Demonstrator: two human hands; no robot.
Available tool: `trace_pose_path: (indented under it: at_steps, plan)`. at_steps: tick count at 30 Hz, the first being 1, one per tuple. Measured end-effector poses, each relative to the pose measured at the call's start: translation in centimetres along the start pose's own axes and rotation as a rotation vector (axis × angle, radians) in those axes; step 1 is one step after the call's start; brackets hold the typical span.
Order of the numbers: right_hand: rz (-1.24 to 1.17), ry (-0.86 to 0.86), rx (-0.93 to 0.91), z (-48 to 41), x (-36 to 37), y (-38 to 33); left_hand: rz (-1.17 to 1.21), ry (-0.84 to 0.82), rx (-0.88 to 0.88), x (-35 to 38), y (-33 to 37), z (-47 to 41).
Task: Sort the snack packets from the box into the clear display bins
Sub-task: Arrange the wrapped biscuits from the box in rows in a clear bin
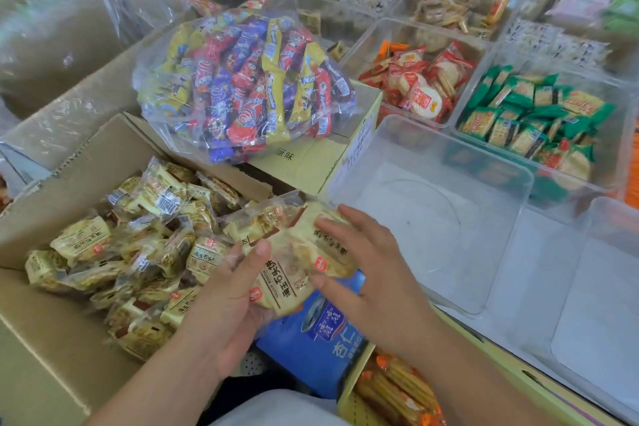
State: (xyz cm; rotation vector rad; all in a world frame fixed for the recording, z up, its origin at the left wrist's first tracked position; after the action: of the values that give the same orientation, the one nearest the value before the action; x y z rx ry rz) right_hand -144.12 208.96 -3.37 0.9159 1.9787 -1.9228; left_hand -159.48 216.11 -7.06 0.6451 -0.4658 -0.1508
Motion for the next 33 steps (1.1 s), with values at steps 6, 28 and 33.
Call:
trace_pose_path:
  at_steps: [6, 28, 33]
  plan:
    - [-0.114, 0.088, 0.304, -2.4, -4.1, 9.2, 0.079, 0.062, 0.071, -1.4, 1.4, -0.1]
    - [0.247, -0.518, 0.516, -5.0, 4.8, 21.8, 0.290, 0.095, 0.048, -5.2, 0.7, 1.5]
    - [0.192, -0.186, 0.419, -6.1, 1.4, 15.1, 0.345, 0.063, 0.022, -4.5, 1.0, 1.4]
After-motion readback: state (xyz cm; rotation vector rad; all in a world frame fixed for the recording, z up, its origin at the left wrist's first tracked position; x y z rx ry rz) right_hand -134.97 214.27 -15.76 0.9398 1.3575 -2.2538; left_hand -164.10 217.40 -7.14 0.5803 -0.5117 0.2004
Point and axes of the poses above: each hand's wrist, its own z-axis away from the middle knuckle, its own x-axis out of the palm, y = z × x, the point moved 10 cm from there along -z, towards the middle knuckle, and after that the axes turned 5 degrees about -x, right-handed, at the moved point
